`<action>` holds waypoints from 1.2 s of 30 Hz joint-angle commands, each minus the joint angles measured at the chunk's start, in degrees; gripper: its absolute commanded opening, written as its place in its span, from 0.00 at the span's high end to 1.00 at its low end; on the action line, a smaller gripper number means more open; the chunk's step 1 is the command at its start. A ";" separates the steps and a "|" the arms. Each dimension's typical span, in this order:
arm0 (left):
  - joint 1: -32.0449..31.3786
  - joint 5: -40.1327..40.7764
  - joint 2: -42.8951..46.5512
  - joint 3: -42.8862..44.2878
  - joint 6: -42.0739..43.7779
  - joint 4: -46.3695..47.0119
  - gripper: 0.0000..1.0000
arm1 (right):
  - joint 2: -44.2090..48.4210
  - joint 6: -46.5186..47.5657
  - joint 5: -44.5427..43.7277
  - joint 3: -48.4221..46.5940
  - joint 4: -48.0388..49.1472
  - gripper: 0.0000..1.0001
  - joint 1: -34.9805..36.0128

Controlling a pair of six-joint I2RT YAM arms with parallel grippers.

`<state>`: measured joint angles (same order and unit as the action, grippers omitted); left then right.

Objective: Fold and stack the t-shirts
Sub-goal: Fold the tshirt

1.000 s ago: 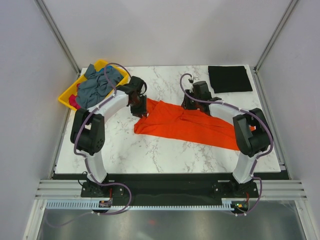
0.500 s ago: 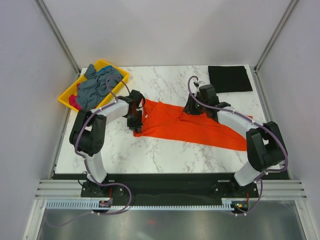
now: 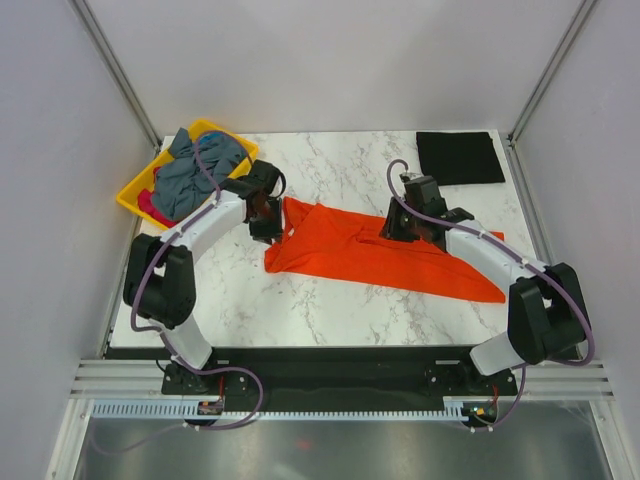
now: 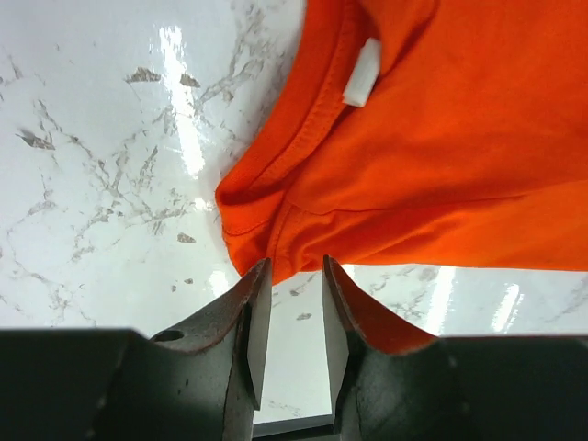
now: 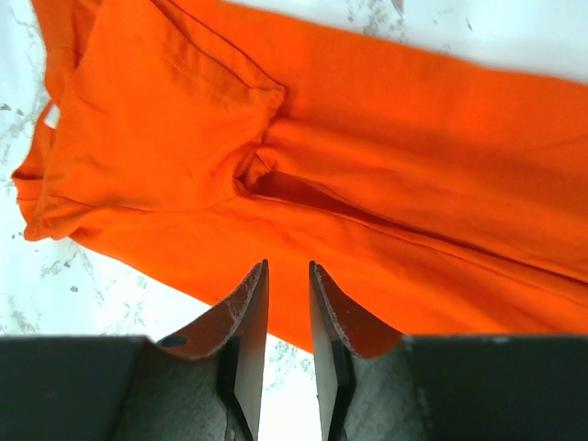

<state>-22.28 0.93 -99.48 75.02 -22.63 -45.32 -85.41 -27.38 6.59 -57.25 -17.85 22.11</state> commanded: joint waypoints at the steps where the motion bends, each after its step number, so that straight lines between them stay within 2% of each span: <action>1: -0.83 -4.77 2.37 2.49 -1.10 0.49 0.65 | 1.38 -1.89 -4.38 0.30 -5.26 0.70 -0.14; 4: -1.01 -9.00 1.40 1.97 -1.53 3.30 0.70 | 1.12 -2.33 -6.24 0.56 -6.32 0.74 -1.27; 6: -0.92 -10.06 -0.52 1.53 -2.33 4.45 0.78 | 0.24 -2.16 -6.24 0.74 -7.64 0.78 -3.28; 9: -0.92 -9.63 -3.08 1.09 -2.68 5.86 0.89 | -0.20 -1.81 -6.15 1.09 -10.36 0.82 -6.10; 12: -0.83 -7.62 -6.51 1.09 -3.21 6.12 0.98 | 0.59 -1.63 -6.15 2.32 -10.72 0.86 -12.07; 20: -0.92 -1.64 -9.94 -0.40 -3.65 6.91 0.98 | -3.19 -1.80 -10.10 5.74 -13.27 0.94 -21.31; 26: -0.92 3.11 -10.03 -3.57 -4.26 6.74 0.98 | -3.89 -4.00 -14.76 10.40 -11.86 0.94 -21.76; 28: -0.92 4.95 -9.42 -3.74 -4.35 6.56 0.98 | -4.50 -4.18 -17.73 10.85 -11.69 0.95 -23.86; 36: -0.92 7.42 -6.96 -0.32 -3.21 3.31 0.96 | -6.00 -3.74 -21.18 12.52 -10.98 0.97 -26.59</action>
<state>-23.66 2.92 -108.60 73.19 -25.85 -39.13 -88.95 -31.75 -6.55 -47.70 -27.79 -2.81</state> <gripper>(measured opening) 0.034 0.040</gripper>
